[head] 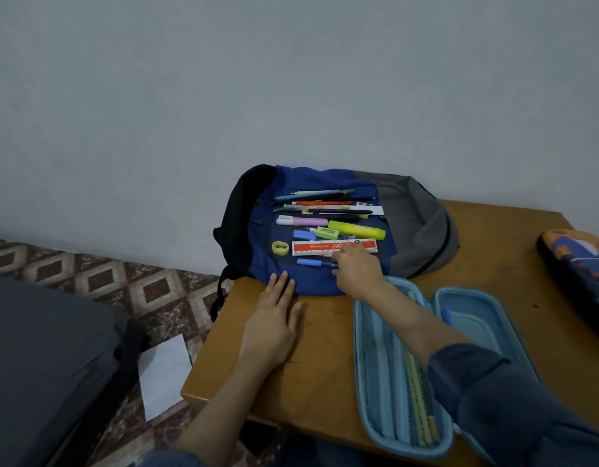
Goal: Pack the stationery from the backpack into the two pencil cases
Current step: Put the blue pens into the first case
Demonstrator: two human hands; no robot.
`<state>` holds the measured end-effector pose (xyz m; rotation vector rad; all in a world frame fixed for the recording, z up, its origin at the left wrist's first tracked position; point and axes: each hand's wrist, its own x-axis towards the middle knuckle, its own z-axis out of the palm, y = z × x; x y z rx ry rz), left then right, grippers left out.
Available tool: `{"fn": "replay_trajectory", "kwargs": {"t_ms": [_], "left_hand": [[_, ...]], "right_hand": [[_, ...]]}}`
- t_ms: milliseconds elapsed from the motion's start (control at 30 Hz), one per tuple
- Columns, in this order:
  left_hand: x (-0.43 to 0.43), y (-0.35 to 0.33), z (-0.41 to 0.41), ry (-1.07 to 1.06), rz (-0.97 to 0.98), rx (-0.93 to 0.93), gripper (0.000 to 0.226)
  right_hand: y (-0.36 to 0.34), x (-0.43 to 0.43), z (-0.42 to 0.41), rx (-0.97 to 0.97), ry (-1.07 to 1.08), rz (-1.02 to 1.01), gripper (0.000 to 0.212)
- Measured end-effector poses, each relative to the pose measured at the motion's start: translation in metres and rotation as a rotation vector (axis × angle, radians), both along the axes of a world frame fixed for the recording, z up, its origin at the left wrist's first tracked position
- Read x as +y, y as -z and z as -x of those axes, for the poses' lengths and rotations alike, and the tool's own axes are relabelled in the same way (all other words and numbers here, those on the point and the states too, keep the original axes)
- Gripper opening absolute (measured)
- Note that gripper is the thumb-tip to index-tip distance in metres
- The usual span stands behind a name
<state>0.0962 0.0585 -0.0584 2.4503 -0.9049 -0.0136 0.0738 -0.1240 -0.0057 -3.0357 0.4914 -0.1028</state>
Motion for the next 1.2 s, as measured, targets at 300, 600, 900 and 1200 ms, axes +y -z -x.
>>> {"fn": "replay_trajectory", "kwargs": {"t_ms": [300,600,900,1200], "left_hand": [[0.0,0.0,0.0,-0.008,-0.022,0.005,0.053],[-0.007,-0.007,0.002,-0.061,-0.059,0.007,0.053],[-0.069,-0.05,0.086,0.215,0.035,0.032,0.047],[-0.08,-0.02,0.117,0.44,-0.18,0.022,0.057]], "right_hand": [[-0.016,-0.005,0.018,-0.47,0.052,-0.324,0.017],[-0.078,-0.041,0.075,-0.648,0.14,-0.576,0.077],[-0.061,-0.066,0.14,-0.56,0.271,-0.637,0.053],[-0.047,-0.09,0.162,-0.653,0.439,-0.641,0.046]]}}
